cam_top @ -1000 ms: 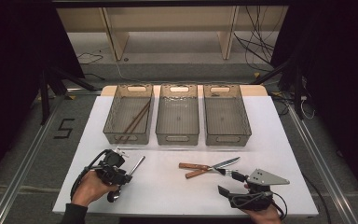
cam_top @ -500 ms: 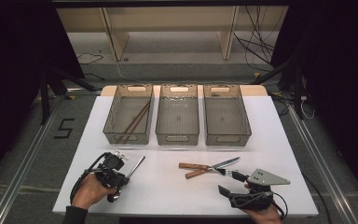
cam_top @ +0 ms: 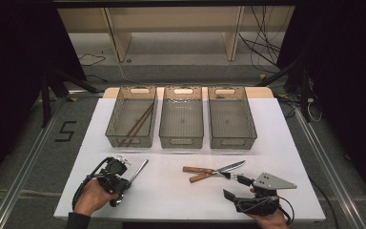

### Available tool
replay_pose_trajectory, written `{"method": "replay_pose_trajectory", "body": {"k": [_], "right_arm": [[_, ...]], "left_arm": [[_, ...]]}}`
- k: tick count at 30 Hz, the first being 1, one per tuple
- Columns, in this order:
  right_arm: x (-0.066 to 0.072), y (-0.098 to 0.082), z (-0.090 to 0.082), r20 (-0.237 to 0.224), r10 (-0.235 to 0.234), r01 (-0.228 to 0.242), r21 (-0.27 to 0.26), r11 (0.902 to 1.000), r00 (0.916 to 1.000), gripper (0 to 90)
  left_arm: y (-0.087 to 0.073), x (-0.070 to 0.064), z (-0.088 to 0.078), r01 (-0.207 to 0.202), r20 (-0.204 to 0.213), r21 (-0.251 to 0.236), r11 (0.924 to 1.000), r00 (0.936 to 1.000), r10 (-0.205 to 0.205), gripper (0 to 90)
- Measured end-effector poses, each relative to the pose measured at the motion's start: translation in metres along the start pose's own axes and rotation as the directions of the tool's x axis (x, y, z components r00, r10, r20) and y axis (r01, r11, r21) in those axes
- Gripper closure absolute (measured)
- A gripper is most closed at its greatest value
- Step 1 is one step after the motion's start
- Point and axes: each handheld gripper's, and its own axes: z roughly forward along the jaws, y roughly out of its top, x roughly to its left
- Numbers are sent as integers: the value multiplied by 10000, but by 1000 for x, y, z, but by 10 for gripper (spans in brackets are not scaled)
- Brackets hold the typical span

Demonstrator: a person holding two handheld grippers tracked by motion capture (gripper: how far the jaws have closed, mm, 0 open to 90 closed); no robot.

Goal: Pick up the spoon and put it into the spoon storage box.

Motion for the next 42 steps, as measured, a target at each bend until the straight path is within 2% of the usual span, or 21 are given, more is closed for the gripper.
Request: {"method": "replay_pose_trajectory", "body": {"k": [13, 17, 18, 19, 21, 23, 24, 33, 37, 42], "right_arm": [[0, 0, -1, -7, -16, 16, -9, 10000, 10000, 253], [0, 0, -1, -7, 2, -2, -6, 10000, 10000, 253], [0, 0, -1, -16, -19, 19, -19, 10000, 10000, 253], [0, 0, -1, -18, -17, 17, -25, 10000, 10000, 253], [0, 0, -1, -16, -18, 18, -27, 10000, 10000, 253], [0, 0, -1, -20, -15, 15, -24, 10000, 10000, 253], [0, 0, -1, -11, 2, -2, -4, 10000, 10000, 253], [0, 0, -1, -9, 7, -7, -19, 10000, 10000, 253], [1, 1, -1, -12, -2, 2, -64, 10000, 10000, 253], [5, 4, 0, -88, -128, 126, -161, 9998, 9999, 253]], "left_arm": [[-2, 2, 0, -176, -34, -137, 9998, 9998, 176, 845], [-3, 4, -2, -186, 260, -342, 9992, 9995, 195, 852], [-3, 5, -5, -207, 589, -474, 9987, 9980, 235, 864], [-2, 5, -7, -273, 632, -643, 9976, 9975, 314, 891], [-2, 4, -7, -323, 103, -464, 9984, 9994, 328, 892], [-3, 7, -5, -190, 331, -530, 9984, 9992, 207, 892], [-3, 9, -6, -261, 362, -472, 9985, 9990, 278, 892], [-2, 6, -9, -379, 452, -598, 9975, 9982, 406, 893], [2, 2, -17, -497, 716, -835, 9953, 9959, 557, 893], [11, -9, -28, -1053, 963, -1080, 9886, 9886, 1158, 893]]}}
